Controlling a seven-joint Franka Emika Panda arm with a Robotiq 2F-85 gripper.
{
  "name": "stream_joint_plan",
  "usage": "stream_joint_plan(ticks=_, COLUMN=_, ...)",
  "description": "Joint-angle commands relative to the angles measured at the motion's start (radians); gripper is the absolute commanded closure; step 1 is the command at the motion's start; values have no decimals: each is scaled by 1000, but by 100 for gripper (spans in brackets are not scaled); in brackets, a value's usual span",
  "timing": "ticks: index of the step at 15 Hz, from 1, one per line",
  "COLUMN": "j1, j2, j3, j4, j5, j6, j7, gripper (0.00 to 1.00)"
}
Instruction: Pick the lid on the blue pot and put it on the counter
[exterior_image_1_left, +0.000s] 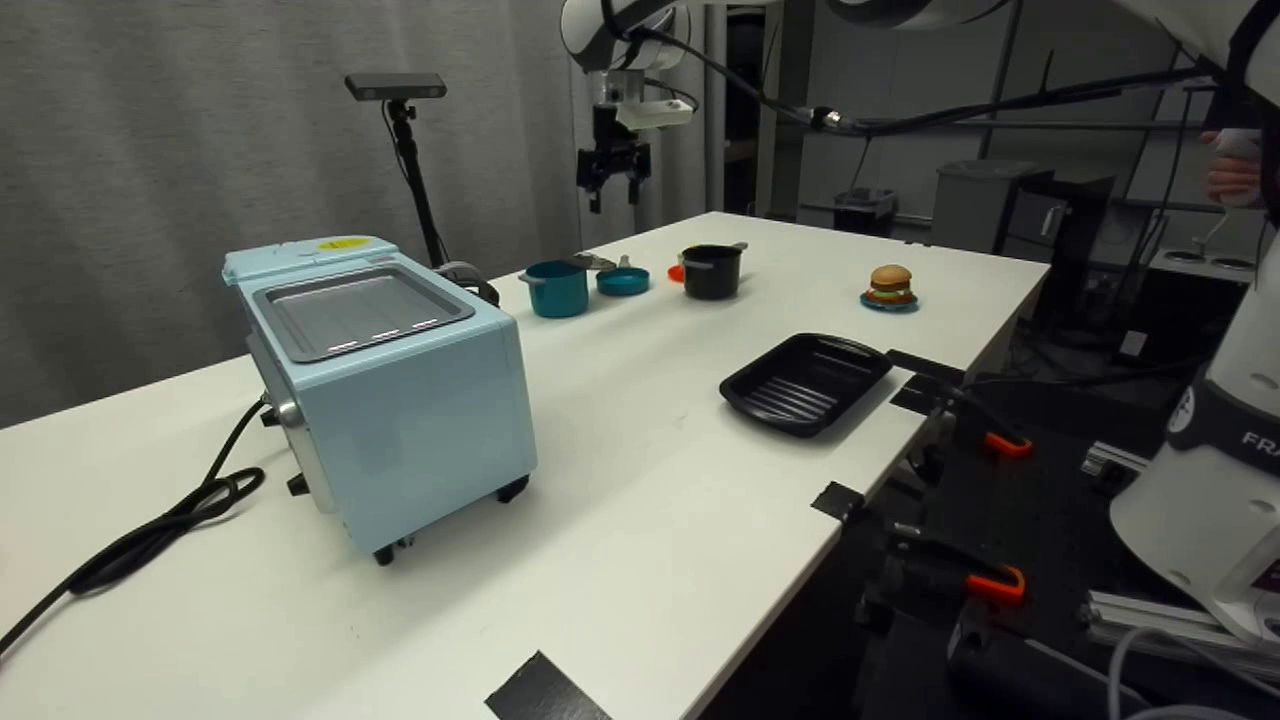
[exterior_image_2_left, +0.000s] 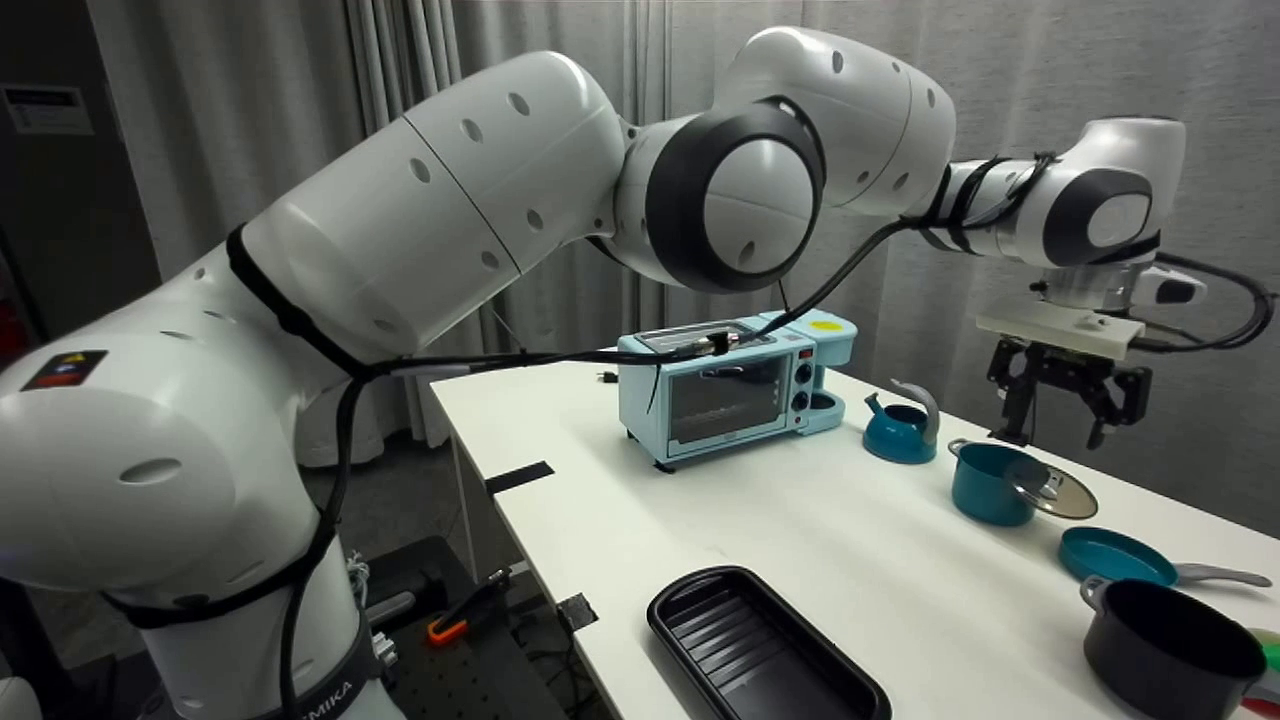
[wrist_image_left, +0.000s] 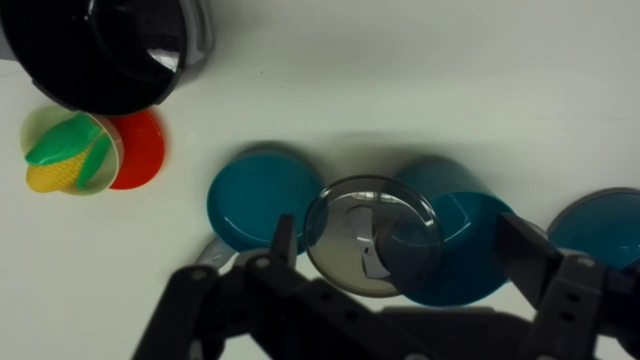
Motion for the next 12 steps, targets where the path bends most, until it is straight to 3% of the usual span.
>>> stream_joint_plan(ticks=1, j1=19, j2=58, j3=14, j4=-35, j5=9, j6=125, j7=19, gripper=0)
stream_joint_plan(ticks=5, j1=16, j2=118, j3=34, j4=-44, j5=18, j6=223, j7=10, gripper=0)
stream_joint_plan(ticks=12, j1=-2, j2=132, j3=52, j4=-17, j5=22, j6=284, j7=-11, gripper=0)
